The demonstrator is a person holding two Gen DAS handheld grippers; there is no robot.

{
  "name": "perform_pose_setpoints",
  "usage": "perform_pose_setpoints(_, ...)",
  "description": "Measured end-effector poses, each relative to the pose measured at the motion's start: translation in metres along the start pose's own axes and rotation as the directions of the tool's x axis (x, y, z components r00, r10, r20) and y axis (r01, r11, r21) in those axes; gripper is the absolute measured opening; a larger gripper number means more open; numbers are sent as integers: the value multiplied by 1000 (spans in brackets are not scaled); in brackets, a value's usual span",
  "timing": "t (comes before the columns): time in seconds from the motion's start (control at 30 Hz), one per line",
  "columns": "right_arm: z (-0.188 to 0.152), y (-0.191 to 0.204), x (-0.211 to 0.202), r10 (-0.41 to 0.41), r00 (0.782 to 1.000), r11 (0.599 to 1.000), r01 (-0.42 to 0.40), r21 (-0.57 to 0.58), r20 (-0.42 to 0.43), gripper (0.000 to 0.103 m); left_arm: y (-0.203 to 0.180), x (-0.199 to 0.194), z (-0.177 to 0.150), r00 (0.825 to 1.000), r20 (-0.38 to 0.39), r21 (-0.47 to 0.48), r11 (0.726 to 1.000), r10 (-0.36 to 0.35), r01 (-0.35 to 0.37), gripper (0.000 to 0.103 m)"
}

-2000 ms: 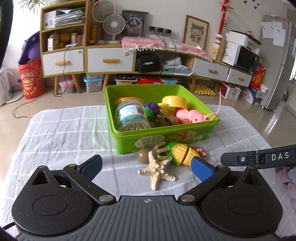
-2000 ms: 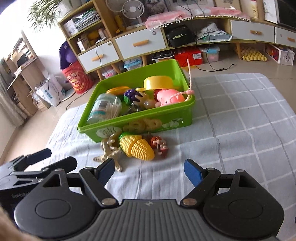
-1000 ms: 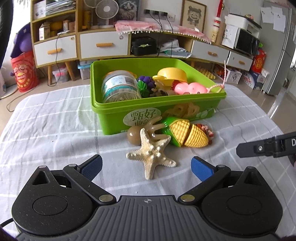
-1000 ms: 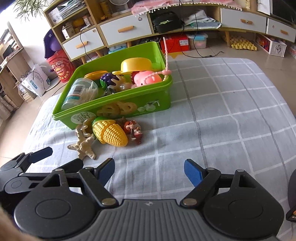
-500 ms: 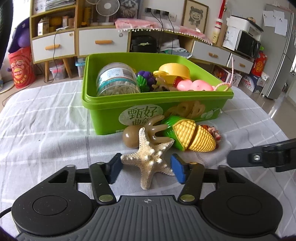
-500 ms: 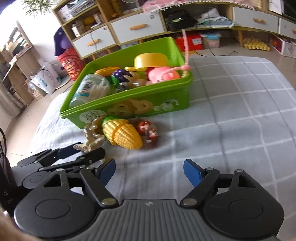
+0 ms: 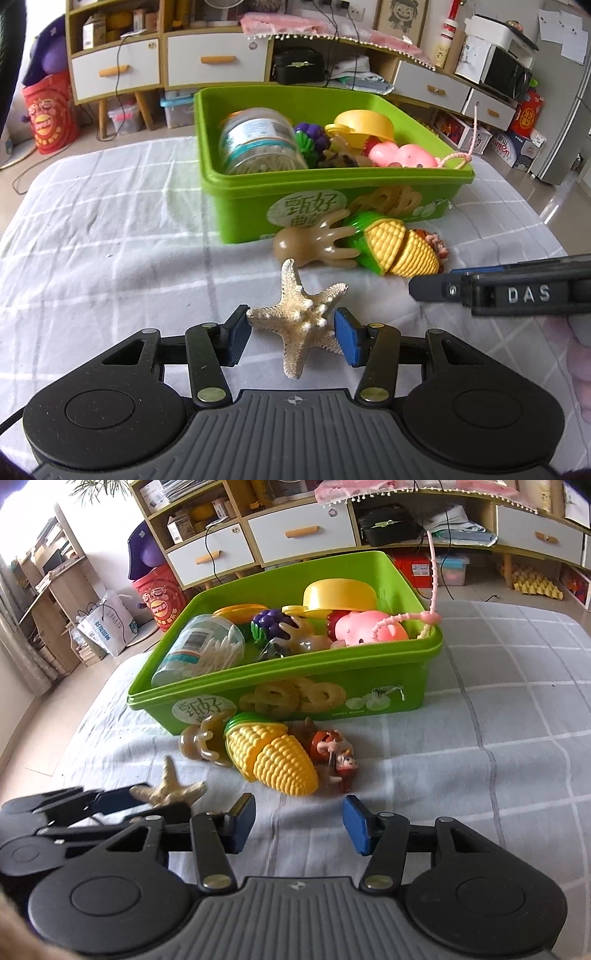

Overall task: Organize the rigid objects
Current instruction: 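Move left tool to the beige starfish while right tool approaches the yellow corn, then close left tool on the starfish while right tool grasps and lifts the yellow corn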

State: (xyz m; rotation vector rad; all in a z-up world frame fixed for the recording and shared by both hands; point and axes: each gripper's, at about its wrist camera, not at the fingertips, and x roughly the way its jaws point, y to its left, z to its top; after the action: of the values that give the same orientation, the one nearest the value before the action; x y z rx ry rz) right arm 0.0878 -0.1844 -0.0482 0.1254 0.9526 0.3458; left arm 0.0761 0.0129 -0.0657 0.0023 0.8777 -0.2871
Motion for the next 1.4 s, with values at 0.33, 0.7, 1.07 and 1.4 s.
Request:
perform_pose_setpoints(0.33,0,5,3,117,993,993,-117,-13,-2,41,15,-13,-6,1000,-18,-18,1000,-10,9,55)
perform_pose_setpoints(0.7,-2,12,6,63,998,993,-62,-101,11,41,8,-14,-13,999,-9,31,999,-41,41,67)
perform_pose_setpoints(1.07,1,39,24,-37,997,977,50,-206,66,42,-6,-5,-22,1000,-4,88,996,-31,31,77)
perform_pose_setpoints(1.4,0,35,16,-27,998,983,37,-180,60,32,-8,-13,-20,999,27,103,994,-23,20,57)
